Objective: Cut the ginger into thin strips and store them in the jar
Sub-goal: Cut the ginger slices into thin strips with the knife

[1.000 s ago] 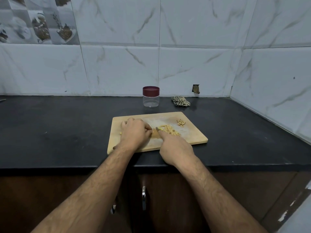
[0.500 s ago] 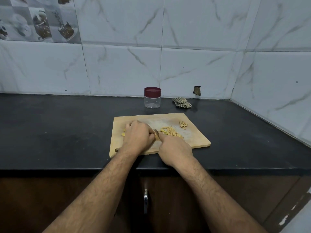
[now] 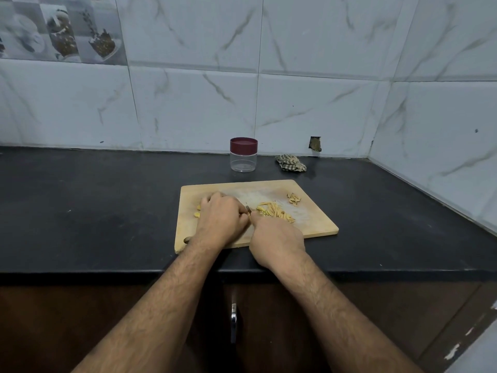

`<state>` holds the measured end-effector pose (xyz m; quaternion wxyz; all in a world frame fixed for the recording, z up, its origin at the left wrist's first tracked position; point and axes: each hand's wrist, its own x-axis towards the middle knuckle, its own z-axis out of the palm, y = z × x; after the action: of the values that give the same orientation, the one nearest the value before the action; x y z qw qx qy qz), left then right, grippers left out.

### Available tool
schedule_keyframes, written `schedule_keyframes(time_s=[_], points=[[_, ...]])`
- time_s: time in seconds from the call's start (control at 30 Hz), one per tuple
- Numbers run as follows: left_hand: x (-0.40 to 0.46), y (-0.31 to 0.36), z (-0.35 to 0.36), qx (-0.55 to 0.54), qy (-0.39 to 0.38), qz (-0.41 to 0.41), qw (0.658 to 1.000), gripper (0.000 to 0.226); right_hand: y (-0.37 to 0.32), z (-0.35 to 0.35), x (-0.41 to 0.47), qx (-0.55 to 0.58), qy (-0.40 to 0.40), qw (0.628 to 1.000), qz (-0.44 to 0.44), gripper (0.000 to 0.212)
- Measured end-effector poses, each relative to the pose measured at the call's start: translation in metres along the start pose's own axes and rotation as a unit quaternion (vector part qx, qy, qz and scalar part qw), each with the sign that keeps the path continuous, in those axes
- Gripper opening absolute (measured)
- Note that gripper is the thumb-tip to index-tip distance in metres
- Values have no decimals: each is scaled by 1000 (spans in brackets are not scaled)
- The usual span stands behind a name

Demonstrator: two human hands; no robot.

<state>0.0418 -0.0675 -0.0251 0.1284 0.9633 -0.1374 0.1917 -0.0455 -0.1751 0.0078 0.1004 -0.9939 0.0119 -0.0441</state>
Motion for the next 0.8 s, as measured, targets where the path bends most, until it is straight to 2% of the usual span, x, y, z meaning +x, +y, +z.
schedule_keyframes(time_s=[0.23,0.43,0.8], points=[[0,-1,-1,-19,-8,-11,1000,26,-7,1,3,-18,1,1000,7,48],[1,-2,-2,-33,-17,-22,999,26,2,2,-17,-25,-16,1000,3,65],[1,-3,-1,-77,-25,-39,996,25,4,-1,-9,18,5,1000,1,62]])
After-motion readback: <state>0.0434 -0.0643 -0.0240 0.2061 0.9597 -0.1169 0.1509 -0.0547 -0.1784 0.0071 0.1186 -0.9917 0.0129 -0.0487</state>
